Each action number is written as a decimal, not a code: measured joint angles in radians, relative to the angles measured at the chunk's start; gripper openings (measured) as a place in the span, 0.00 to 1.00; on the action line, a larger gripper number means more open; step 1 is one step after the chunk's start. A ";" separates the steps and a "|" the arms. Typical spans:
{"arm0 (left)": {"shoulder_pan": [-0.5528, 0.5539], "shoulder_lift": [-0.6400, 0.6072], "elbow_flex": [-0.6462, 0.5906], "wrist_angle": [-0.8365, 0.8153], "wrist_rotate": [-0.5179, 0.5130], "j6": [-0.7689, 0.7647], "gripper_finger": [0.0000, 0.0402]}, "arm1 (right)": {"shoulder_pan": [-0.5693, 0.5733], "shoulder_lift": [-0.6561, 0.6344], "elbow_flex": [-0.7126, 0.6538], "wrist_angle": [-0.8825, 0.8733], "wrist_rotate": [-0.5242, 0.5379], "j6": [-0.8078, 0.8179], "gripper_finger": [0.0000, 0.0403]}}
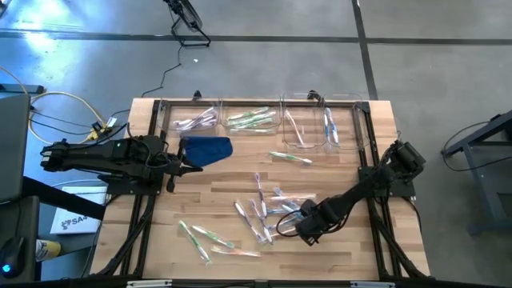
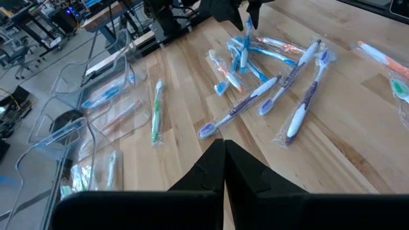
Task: Pick & Place Toothbrushes
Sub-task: Put the blue toothbrush into the right transparent bin
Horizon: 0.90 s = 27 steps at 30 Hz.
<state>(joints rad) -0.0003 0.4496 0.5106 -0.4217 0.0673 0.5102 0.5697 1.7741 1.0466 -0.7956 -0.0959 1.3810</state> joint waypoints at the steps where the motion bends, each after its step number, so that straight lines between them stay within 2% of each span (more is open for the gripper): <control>1: 0.000 0.000 0.000 0.000 0.000 0.000 0.00 | 0.000 0.000 0.000 0.000 0.007 0.000 0.41; 9: 0.000 0.000 0.000 0.000 -0.001 0.000 0.00 | 0.000 0.000 0.000 0.003 0.014 0.001 0.17; 14: 0.000 0.000 0.000 0.000 -0.002 0.000 0.00 | 0.000 0.000 0.000 0.003 0.014 0.002 0.06; 24: 0.000 0.000 0.000 0.000 -0.003 0.000 0.00 | 0.000 -0.010 0.000 0.003 -0.051 0.003 0.04; 27: 0.000 0.000 0.000 0.000 -0.003 0.000 0.00 | 0.000 -0.034 0.000 0.014 -0.038 0.003 0.04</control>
<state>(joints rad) -0.0006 0.4496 0.5110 -0.4217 0.0647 0.5104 0.5697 1.7404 1.0462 -0.7817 -0.1336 1.3838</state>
